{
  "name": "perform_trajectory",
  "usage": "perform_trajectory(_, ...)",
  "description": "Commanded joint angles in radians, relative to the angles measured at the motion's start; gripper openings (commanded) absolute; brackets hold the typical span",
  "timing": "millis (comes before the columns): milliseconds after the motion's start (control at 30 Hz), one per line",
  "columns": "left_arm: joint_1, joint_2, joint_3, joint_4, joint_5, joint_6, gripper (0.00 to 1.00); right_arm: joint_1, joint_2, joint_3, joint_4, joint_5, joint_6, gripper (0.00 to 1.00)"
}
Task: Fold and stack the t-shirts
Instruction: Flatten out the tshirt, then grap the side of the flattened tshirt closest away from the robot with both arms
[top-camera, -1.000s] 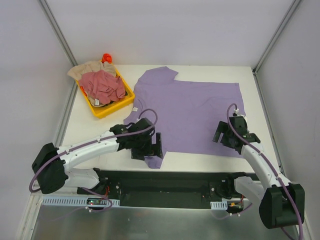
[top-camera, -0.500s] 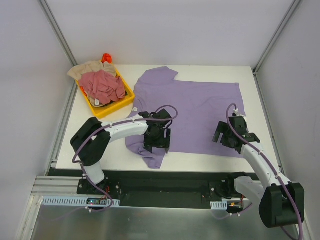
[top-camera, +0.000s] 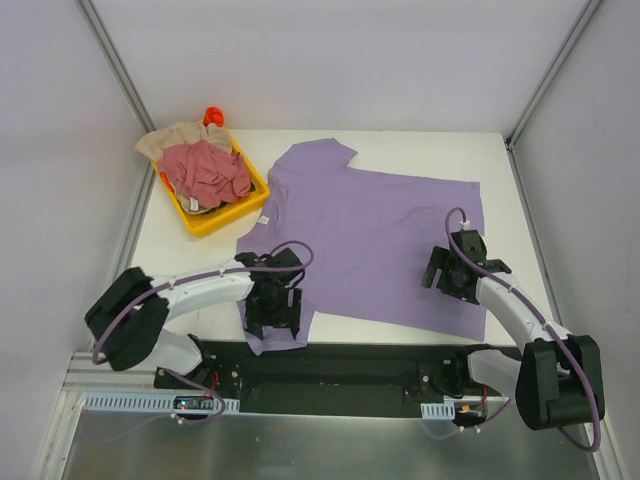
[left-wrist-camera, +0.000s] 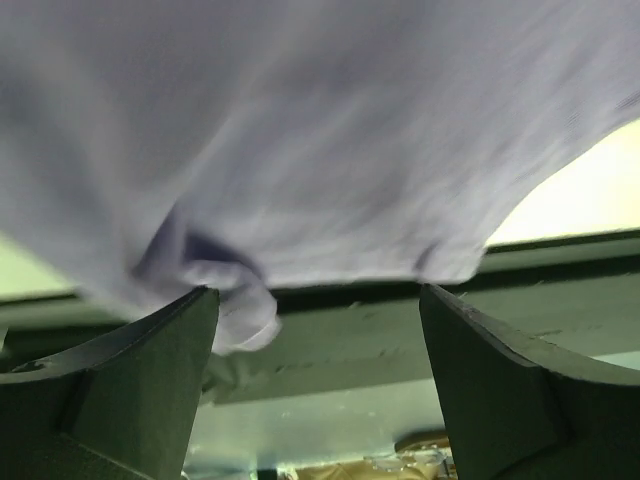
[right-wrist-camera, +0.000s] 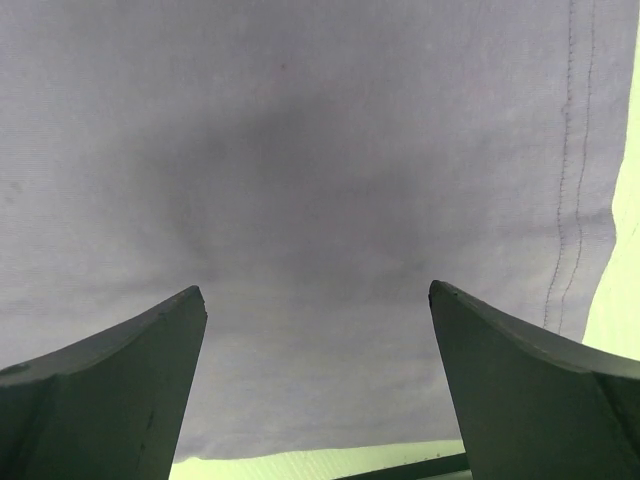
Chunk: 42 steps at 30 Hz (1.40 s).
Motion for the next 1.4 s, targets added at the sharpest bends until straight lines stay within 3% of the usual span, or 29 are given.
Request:
perform_trajectory(0, 0.005, -0.189, -0.088, -0.163, -0.044, -0.107, 0.81, 0.001, 0.019, 0.033, 0.008, 0.012, 0.029, 0.96)
perform_trajectory(133, 0.008, -0.288, -0.071, -0.381, -0.210, -0.224, 0.84, 0.001, 0.069, 0.047, 0.009, 0.005, 0.034, 0.96)
perform_trajectory(233, 0.010, -0.294, -0.016, -0.567, -0.375, -0.342, 0.92, 0.001, 0.098, 0.059, 0.009, -0.003, 0.033, 0.96)
perform_trajectory(333, 0.008, -0.289, 0.044, -0.550, -0.440, -0.323, 0.99, 0.001, 0.102, 0.067, 0.020, -0.020, 0.023, 0.96)
perform_trajectory(500, 0.028, -0.208, 0.227, -0.225, -0.376, -0.064, 0.99, -0.011, 0.114, 0.120, 0.029, 0.017, 0.019, 0.96)
perform_trajectory(700, 0.250, 0.055, 0.421, 0.041, -0.203, 0.168, 0.99, -0.137, 0.340, 0.266, 0.060, -0.095, -0.001, 0.96)
perform_trajectory(967, 0.381, 0.491, 0.765, 0.057, -0.122, 0.316, 0.99, -0.219, 0.719, 0.605, -0.046, -0.071, -0.038, 0.96)
perform_trajectory(1367, 0.457, 0.786, 1.050, 0.047, 0.024, 0.346, 0.99, -0.300, 1.013, 1.041, -0.268, -0.224, -0.037, 0.96)
